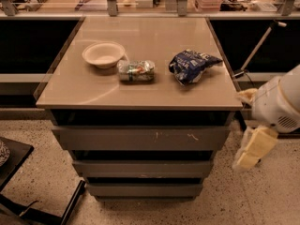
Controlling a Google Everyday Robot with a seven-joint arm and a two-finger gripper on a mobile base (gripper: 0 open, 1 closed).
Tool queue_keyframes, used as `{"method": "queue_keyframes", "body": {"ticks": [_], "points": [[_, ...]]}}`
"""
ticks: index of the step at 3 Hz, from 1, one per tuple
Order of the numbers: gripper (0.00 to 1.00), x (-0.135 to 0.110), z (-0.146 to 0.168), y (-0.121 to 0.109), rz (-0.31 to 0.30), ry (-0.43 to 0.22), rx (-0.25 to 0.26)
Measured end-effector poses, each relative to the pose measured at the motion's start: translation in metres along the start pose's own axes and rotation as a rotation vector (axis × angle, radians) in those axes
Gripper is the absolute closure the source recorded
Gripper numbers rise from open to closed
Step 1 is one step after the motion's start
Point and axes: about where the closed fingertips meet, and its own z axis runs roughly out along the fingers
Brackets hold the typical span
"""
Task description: Open top drawer
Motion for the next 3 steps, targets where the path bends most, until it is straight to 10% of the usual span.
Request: {"method": "queue_keyframes", "body": {"ticks": [1,3], "points": [[0.00,0.012,0.059,0.017,0.049,-0.076,-0.065],[0.00,-0.013,0.116,-0.001,0.048,-0.170,-0.031]]}}
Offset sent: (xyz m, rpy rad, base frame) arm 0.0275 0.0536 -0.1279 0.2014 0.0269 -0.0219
